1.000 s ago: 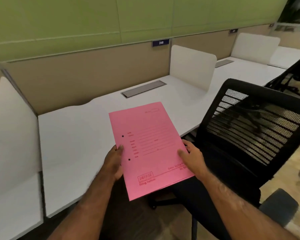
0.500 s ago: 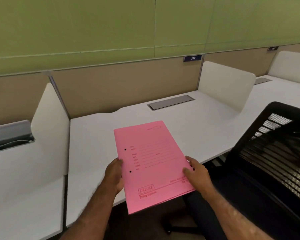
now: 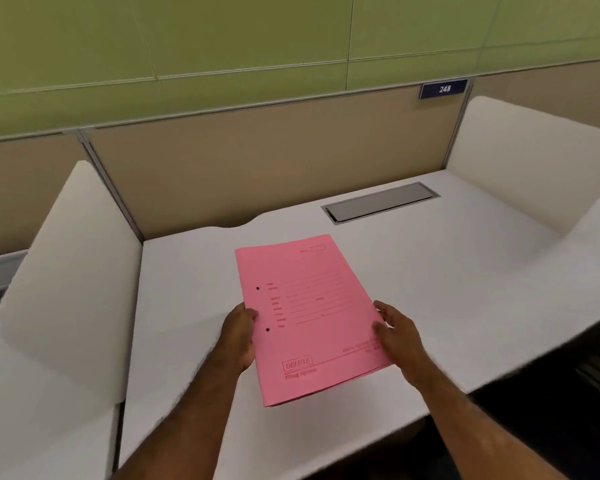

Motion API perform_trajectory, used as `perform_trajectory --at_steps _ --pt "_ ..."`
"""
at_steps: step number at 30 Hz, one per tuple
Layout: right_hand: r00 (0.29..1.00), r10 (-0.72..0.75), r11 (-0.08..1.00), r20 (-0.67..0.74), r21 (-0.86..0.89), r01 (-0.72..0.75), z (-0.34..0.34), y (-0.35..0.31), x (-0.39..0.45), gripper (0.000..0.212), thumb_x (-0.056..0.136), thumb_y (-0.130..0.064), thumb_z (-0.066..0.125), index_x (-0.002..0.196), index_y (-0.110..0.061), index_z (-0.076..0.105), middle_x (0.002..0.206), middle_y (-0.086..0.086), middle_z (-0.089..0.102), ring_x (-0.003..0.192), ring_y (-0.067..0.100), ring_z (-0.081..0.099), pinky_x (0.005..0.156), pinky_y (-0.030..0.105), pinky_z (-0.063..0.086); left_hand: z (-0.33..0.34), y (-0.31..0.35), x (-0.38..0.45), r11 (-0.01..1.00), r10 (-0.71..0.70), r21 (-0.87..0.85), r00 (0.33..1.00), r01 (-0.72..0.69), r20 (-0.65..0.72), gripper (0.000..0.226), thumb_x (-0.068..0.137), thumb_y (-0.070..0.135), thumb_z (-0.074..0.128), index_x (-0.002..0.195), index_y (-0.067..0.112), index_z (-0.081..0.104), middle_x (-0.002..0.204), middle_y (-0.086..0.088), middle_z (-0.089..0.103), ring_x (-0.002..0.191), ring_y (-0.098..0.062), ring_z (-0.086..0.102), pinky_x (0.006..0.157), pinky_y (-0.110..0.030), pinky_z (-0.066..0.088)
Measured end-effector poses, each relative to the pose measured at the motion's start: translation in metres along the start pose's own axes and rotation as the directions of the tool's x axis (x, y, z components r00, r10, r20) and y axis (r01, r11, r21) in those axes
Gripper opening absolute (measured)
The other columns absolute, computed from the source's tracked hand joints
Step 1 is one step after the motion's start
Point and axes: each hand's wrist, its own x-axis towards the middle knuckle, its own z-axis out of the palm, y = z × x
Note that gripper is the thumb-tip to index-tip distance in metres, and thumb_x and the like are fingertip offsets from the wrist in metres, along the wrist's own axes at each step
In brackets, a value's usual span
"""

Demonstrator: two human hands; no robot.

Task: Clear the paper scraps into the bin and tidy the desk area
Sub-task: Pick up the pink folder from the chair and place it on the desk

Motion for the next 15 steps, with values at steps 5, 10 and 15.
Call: perform_trajectory --at_steps 5,10,15 --pt "0.999 0.042 0.998 0.024 -0.048 -0.04 0.02 -0.008 0.095 0.042 0.093 -0.003 0.047 0.132 -0.018 0.054 0.126 0.001 0.062 0.112 0.02 0.058 0.094 0.036 0.047 0.014 0.024 0.091 0.999 -0.023 0.032 1.0 0.023 0.012 0.031 0.092 0.004 0.039 0.1 0.017 0.066 0.088 -0.012 0.075 0.075 -0.031 0.073 0.067 -0.046 0.059" --pt "0.996 0.087 0.991 0.027 -0.101 -0.083 0.041 -0.013 0.182 0.042 0.094 -0.004 0.047 0.135 -0.014 0.051 0.13 0.005 0.059 0.116 0.026 0.057 0.101 0.046 0.046 0.029 0.042 0.173 0.997 -0.028 0.063 0.997 0.033 -0.073 0.031 0.09 0.003 0.04 0.097 0.019 0.066 0.086 -0.009 0.075 0.078 -0.032 0.07 0.064 -0.041 0.056" --pt "0.991 0.132 0.986 0.032 -0.111 -0.128 0.056 -0.012 0.258 0.043 0.094 -0.004 0.046 0.135 -0.015 0.052 0.129 0.006 0.061 0.112 0.027 0.059 0.098 0.049 0.049 0.043 0.051 0.244 0.99 0.01 0.141 0.994 0.005 -0.106 0.023 0.088 0.011 0.049 0.102 0.018 0.065 0.089 -0.008 0.075 0.078 -0.029 0.071 0.067 -0.042 0.059"
